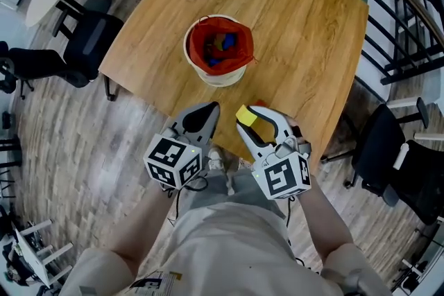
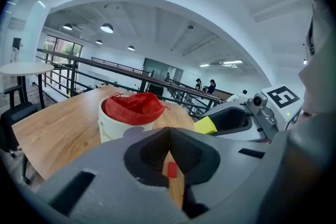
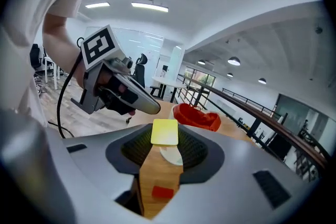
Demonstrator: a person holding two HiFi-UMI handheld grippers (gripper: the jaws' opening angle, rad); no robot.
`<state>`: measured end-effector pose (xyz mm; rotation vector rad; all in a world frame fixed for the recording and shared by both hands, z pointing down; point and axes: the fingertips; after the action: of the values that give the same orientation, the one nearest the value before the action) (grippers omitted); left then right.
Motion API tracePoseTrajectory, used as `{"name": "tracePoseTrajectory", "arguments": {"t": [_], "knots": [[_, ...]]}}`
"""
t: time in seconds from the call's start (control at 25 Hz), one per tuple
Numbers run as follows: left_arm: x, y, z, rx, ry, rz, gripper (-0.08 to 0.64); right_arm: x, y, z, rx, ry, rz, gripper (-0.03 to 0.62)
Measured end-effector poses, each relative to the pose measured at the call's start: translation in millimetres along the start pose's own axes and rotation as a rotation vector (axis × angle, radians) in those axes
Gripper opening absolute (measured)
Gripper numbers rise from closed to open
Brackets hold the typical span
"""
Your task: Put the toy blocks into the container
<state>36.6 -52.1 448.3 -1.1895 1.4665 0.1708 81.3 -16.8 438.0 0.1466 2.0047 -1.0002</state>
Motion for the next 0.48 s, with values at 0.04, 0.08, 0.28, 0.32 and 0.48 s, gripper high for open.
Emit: {"name": "tracePoseTrajectory", "arguments": {"t": [0.04,0.08,0.28,0.32,0.48], "knots": [[5.7,5.7,-0.5,0.006,-0.002,0.017,0.012,8.3,1.6,0.4,0.000,0.008,0.018,0.150],[11.4,11.9,-1.2,0.010,-0.003,0.034,0.012,17.0,3.4,0.6,0.000,0.013,0.037,0.150],[34.8,43.6,-2.3,0.034,-0.005,0.108,0.012,53.3,16.0,-0.8,-0.012,0.029,0.121,0.150],[38.9,48.5,-2.4,0.039,-0.007,0.122,0.012,58.6,19.0,-0.4,-0.016,0.029,0.137,0.150],[58.8,68.0,-6.9,0.056,-0.026,0.174,0.012,83.1,26.7,2.2,-0.015,-0.016,0.201,0.150]]}}
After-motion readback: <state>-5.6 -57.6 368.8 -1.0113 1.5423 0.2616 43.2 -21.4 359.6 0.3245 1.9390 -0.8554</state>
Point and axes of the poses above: the fingertips, and each gripper's own axes: y backward along the fingers, z to its right, x out of its top, and after that the axes turned 10 degrees about -z, right-handed
